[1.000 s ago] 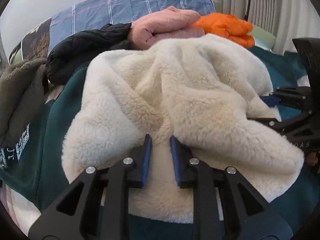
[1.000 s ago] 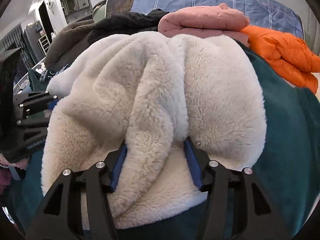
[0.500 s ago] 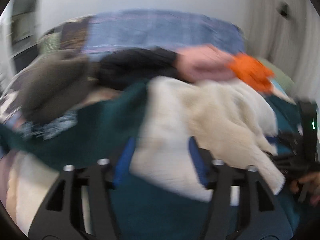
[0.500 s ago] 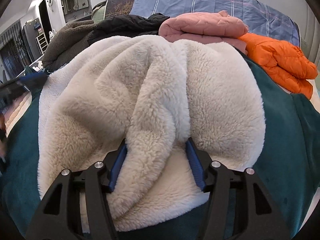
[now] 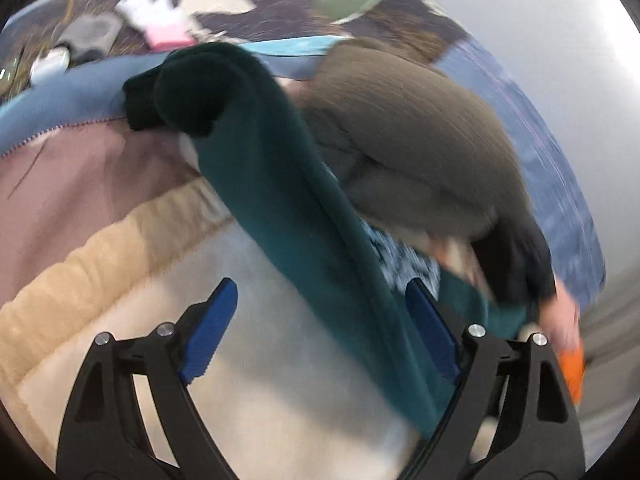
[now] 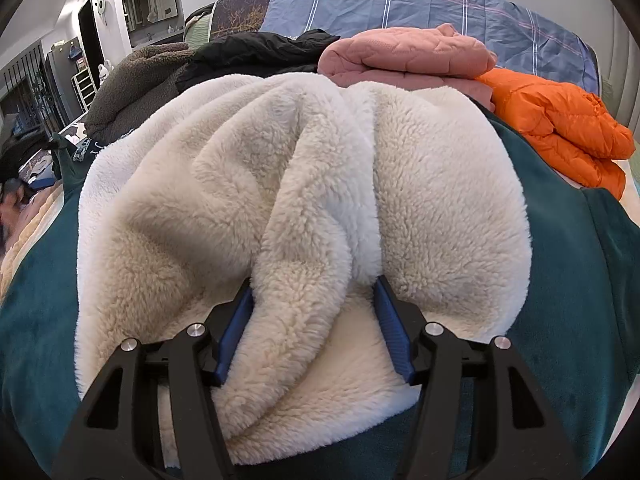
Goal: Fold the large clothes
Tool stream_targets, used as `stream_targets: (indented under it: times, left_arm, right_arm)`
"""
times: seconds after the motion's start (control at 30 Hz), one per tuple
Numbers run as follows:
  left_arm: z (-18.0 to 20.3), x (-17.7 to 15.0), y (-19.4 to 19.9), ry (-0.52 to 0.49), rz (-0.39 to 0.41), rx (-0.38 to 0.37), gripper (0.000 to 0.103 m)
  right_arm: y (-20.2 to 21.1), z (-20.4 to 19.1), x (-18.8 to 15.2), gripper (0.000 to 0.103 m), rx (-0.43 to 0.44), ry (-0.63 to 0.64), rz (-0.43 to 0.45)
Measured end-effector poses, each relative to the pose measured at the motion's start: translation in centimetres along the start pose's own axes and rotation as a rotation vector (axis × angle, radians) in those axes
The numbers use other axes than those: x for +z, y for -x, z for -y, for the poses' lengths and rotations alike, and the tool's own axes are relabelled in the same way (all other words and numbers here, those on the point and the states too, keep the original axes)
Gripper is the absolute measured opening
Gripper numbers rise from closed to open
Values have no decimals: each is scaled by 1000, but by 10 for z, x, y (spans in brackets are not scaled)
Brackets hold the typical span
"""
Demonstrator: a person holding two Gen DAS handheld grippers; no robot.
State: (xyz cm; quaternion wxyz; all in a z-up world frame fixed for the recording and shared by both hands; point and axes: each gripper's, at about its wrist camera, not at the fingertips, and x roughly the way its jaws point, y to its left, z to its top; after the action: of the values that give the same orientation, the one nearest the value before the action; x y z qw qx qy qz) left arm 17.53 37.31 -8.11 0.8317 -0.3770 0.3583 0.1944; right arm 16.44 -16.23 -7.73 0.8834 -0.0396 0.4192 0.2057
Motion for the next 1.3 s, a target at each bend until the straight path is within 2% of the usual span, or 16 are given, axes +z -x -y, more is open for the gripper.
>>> stream_targets:
  times: [0.17, 0.23, 0.27, 0.3, 0.4, 0.5, 0.67, 0.77, 0.83, 0.93, 1.0, 1.13, 1.2, 1.23, 1.27, 1.3]
  left_arm:
    - [-4, 28, -28, 75, 27, 106, 85]
    - [-16, 34, -36, 119, 22, 98, 69]
    - [-29, 35, -32, 130, 17, 74, 49]
    - [-36, 33, -31, 143, 8, 51, 39]
    - [-46, 22, -27, 104, -33, 74, 36]
    - [-49, -3, 1, 56, -48, 145, 51]
    - [8, -41, 87, -178, 185, 113, 50]
    - [81, -67, 109, -413, 266, -34, 52]
    - [137, -88, 98, -568, 172, -210, 55]
    - [209, -111, 45, -692, -21, -359, 57]
    - [243, -116, -4, -741, -160, -382, 61]
    - [271, -128, -85, -753, -358, -305, 61]
    - [271, -135, -104, -790, -401, -290, 50]
    - [272, -138, -108, -831, -403, -288, 28]
    - [273, -139, -110, -861, -395, -295, 17]
    - [276, -136, -111, -869, -379, -303, 13]
  right_arm:
    - [-1, 0, 0, 61, 0, 0, 0]
    - [0, 1, 0, 61, 2, -1, 0]
    - [0, 0, 0, 61, 0, 0, -1]
    - [0, 0, 0, 61, -2, 1, -1]
    - [11, -2, 4, 64, -26, 28, -20]
    - [35, 8, 14, 68, -4, 19, -16]
    - [74, 68, 57, 72, -23, -126, 104]
    - [52, 105, 89, 73, -35, -219, 61]
    - [28, 125, 106, 73, -2, -304, 8]
    - [-9, 148, 120, 73, 39, -420, -61]
    - [-29, 157, 124, 73, 106, -472, -91]
    - [-49, 156, 128, 73, 208, -437, -126]
    - [-55, 148, 132, 72, 214, -350, -133]
    - [-56, 141, 134, 54, 181, -286, -111]
    - [-56, 138, 135, 13, 148, -254, -98]
    - [-56, 139, 139, 13, 132, -267, -63]
